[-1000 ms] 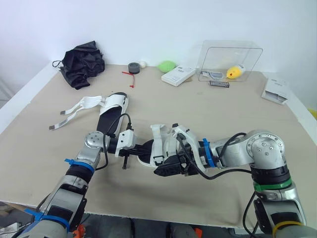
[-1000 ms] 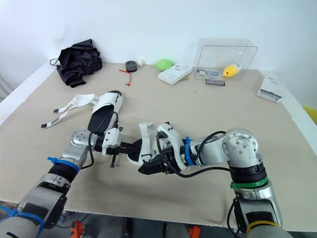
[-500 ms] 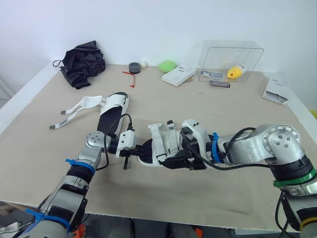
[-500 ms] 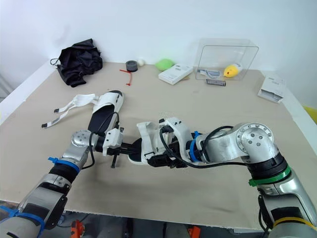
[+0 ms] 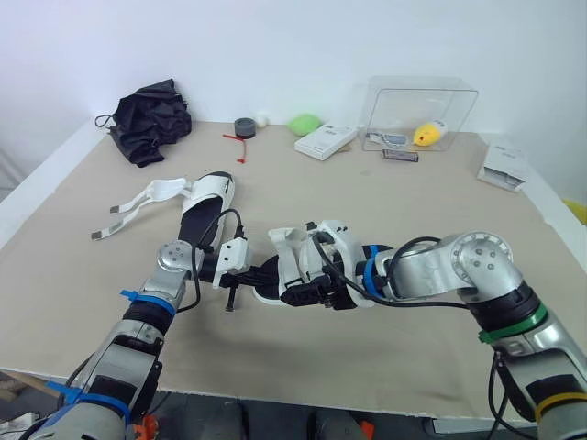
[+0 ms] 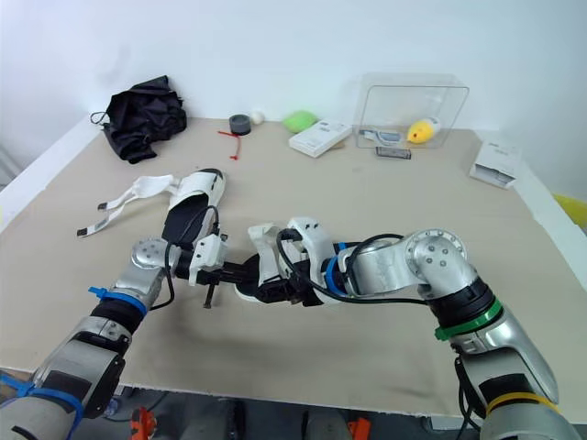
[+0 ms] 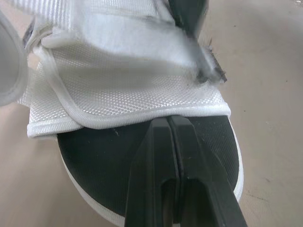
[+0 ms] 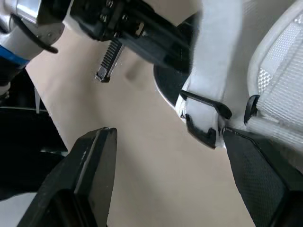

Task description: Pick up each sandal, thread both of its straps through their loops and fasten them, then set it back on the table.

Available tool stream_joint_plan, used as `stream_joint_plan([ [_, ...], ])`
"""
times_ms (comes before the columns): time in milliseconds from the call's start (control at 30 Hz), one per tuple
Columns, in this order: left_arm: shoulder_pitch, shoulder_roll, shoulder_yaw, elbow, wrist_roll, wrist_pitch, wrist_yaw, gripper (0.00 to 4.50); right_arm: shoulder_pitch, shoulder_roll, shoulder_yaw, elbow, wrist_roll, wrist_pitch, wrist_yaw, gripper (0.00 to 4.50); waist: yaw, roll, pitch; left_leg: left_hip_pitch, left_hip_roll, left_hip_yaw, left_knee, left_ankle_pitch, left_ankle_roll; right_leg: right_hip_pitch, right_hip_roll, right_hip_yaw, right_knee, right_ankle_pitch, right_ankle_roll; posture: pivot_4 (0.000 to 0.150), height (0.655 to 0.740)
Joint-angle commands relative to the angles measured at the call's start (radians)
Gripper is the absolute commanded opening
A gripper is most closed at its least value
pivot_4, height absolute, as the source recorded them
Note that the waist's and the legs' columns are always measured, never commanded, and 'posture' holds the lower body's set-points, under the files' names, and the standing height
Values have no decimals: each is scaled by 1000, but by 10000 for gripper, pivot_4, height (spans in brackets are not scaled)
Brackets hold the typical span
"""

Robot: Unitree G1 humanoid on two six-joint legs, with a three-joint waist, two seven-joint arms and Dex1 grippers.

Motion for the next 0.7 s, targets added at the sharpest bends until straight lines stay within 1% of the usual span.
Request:
stream_joint_plan([
  [33,65,-15,-91,53,95,19,-34,0,-37,7,5,23,-5,11,63,38267,0,1,-1,0,0,1,0,0,0,0,0,0,0,0,0,1500,7400],
  [167,78,-8,-88,39,94,24,-33,0,-56,-4,22,40,-5,24,81,38267,0,2,-1,-2,6,7,0,0,0,0,0,-3,0,-2,-2,1500,7400],
  [433,91,2,-86,21,92,31,-27,0,-65,29,37,66,-5,10,71,38267,0,4,-3,-2,17,16,-2,0,0,0,0,-11,0,-5,-7,1500,7400],
  [533,91,4,-85,17,92,33,-26,0,-61,33,31,72,-5,4,70,29967,0,4,-3,-2,18,16,-2,0,0,-1,0,-13,0,-5,-8,1500,7400],
  [567,92,4,-85,16,93,33,-25,0,-59,34,29,72,-5,1,68,24329,0,4,-3,-2,19,17,-3,0,0,-1,0,-13,0,-5,-9,1500,7400],
  [600,92,4,-85,16,93,33,-24,0,-56,36,26,70,-5,-2,67,22970,0,5,-3,-2,19,17,-3,0,0,-1,0,-13,0,-5,-9,1500,7400],
  [633,92,4,-85,16,93,32,-24,0,-53,39,23,69,-5,-4,68,16801,0,5,-3,-2,19,17,-3,0,0,-1,0,-14,0,-6,-10,1500,7400],
  [667,91,3,-85,18,94,31,-23,0,-52,42,18,70,-5,-7,72,15295,2,5,-3,-2,19,17,-3,0,0,-1,0,-14,0,-6,-10,1500,7400],
  [700,89,2,-85,21,95,31,-22,0,-52,42,16,70,-5,-8,73,12368,3,5,-3,-5,20,18,-3,0,0,-1,0,-14,0,-6,-9,1500,7400],
])
